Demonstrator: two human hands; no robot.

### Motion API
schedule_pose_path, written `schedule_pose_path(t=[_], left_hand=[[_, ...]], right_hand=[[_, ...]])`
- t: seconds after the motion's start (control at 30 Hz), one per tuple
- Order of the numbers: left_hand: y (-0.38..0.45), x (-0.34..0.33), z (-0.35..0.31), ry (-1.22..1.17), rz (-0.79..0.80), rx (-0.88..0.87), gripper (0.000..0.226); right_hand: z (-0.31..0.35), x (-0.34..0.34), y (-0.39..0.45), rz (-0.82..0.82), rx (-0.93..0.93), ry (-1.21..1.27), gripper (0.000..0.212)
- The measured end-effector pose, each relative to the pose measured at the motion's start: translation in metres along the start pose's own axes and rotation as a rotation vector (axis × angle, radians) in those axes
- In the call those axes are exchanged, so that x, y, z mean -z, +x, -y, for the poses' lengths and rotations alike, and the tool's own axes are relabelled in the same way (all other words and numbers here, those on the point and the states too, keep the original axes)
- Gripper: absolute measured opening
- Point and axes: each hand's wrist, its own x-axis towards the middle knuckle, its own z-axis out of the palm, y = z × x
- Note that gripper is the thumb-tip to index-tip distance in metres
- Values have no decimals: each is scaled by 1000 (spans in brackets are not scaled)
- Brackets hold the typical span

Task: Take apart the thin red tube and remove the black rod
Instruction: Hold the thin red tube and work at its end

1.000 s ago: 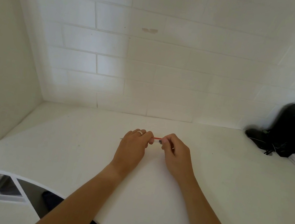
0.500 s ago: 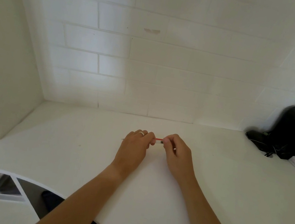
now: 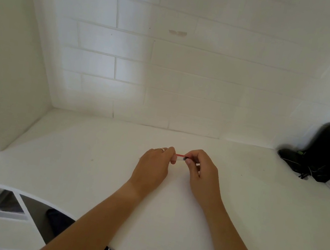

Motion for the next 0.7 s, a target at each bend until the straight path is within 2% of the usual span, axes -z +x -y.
schedule_pose_path(t=[0.07,0.13,0.2,0.43,0.5,0.6,0.7], left_hand=[[-1,-1,1,9,40,-16,23],[-1,0,0,-26,26,-43,7],[-1,0,-2,-83,-13,-82,22],[0,-1,1,-84,-122,-87,11],[1,-3,4,-56,-126,-62,22],[2,-3,6,-33,-142,-30,37],[3,-6,8,-15,-158,-21,23]], right_hand=[[0,0,0,-4,-4,0,14],[0,0,1,-13,-18,6,14],[0,1,1,-27,-39,23,14],[-2,1,2,-31,-76,22,14],[-2,2,2,-52,-97,43,15],[0,3,1,-124,-131,75,16],[2,7,4,-273,-179,60,18]])
